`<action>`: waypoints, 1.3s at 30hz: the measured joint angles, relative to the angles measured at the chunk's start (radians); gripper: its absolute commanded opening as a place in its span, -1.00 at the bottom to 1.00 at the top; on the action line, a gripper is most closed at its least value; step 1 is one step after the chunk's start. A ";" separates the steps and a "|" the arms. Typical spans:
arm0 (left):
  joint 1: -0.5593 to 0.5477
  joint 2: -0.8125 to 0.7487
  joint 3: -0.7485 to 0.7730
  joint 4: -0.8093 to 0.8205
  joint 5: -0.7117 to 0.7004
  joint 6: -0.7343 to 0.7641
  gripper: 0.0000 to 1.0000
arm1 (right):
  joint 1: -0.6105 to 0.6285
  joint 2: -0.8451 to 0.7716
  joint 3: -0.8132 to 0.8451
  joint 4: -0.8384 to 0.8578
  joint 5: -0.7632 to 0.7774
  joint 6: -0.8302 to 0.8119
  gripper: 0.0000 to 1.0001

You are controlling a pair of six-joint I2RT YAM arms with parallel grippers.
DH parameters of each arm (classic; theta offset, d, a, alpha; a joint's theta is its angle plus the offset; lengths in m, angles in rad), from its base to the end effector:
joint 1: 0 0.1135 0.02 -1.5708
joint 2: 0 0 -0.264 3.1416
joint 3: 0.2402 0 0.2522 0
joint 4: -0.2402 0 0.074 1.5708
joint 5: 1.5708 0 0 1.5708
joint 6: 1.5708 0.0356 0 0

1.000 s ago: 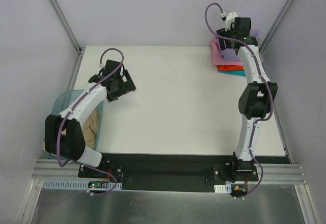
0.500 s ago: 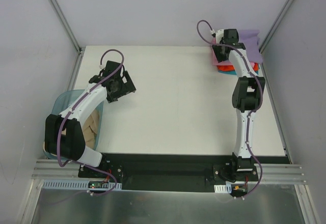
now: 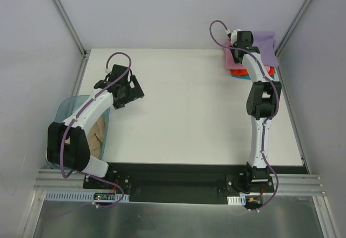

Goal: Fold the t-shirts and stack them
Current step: Put the neatly folded tshirt into the corner of the board with the right arm

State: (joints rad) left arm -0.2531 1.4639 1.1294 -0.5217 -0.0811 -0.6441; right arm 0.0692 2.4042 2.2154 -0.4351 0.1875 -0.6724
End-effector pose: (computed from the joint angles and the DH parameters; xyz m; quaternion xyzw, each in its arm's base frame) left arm 0.3054 -0.0760 0.2695 -0.1957 0.9155 -0.1173 0.3314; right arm 0.5549 0.0318 0.2403 -0.2813 0.8413 -0.2144 0.4087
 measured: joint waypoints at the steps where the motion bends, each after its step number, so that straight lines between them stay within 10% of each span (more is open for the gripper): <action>1: 0.000 -0.002 0.000 0.000 -0.001 0.000 0.99 | 0.000 -0.007 0.000 0.000 -0.003 0.014 -0.99; 24: 0.000 -0.039 -0.025 0.000 -0.007 0.000 0.99 | 0.072 -0.057 0.007 -0.039 -0.152 0.226 -0.66; 33: 0.000 -0.026 -0.026 0.000 -0.006 0.000 0.99 | 0.087 0.027 0.001 -0.099 -0.258 0.326 0.02; 35: 0.000 -0.026 -0.027 0.000 -0.006 0.000 0.99 | 0.085 0.021 0.001 -0.103 -0.293 0.337 0.28; 37: 0.000 -0.031 -0.032 0.001 -0.006 0.000 0.99 | 0.085 0.003 -0.008 -0.110 -0.329 0.346 0.94; 39: 0.000 -0.040 -0.040 0.000 -0.006 0.000 0.99 | 0.085 -0.033 -0.032 -0.121 -0.361 0.352 0.93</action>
State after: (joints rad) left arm -0.2531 1.4239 1.0893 -0.5217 -0.0875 -0.6441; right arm 0.1543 2.3711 2.1838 -0.5560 -0.1734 -0.3199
